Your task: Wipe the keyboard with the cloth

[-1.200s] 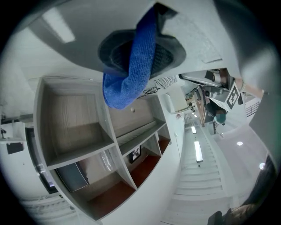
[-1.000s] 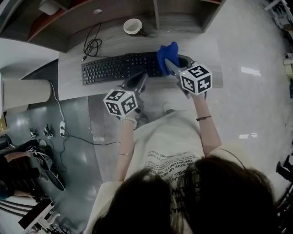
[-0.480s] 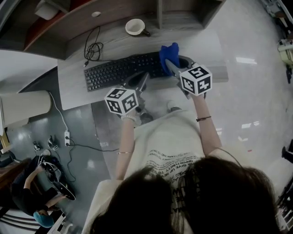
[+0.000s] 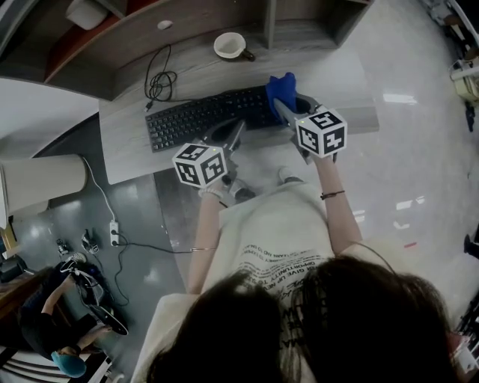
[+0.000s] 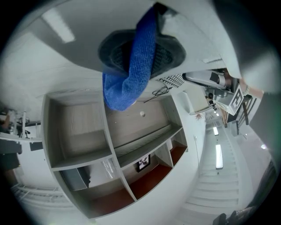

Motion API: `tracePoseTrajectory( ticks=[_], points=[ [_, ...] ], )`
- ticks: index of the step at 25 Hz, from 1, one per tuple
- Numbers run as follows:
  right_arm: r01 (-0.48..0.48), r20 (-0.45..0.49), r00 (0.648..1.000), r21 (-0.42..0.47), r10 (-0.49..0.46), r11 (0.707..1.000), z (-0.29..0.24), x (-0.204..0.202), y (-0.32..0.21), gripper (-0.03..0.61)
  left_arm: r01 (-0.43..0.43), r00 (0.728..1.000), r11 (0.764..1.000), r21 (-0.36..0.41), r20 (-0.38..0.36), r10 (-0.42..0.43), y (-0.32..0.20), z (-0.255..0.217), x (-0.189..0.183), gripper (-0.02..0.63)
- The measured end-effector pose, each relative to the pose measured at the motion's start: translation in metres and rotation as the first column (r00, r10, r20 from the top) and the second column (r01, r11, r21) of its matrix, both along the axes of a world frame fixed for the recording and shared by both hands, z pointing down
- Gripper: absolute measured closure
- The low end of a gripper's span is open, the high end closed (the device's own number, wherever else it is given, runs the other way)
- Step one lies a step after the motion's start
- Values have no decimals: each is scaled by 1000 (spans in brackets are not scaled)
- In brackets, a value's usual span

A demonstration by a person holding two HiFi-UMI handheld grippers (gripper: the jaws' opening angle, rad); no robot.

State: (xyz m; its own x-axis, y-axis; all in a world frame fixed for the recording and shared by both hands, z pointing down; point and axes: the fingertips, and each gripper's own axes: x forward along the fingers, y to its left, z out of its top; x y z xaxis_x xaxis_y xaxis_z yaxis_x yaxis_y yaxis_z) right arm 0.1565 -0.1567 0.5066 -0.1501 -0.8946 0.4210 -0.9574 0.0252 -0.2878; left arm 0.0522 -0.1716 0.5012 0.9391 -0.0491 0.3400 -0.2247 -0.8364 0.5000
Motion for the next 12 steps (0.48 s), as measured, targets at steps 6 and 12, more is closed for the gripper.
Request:
tracePoseTrajectory(
  ticks=[6, 12],
  points=[
    [-20, 2, 1000, -3, 20, 1000, 1, -12, -7, 520, -5, 1000, 1000, -8, -5, 4, -9, 2, -14, 616],
    [-33, 1, 999, -7, 33, 999, 2, -25, -15, 520, -11, 1000, 1000, -17, -7, 11, -20, 5, -29, 616]
  ],
)
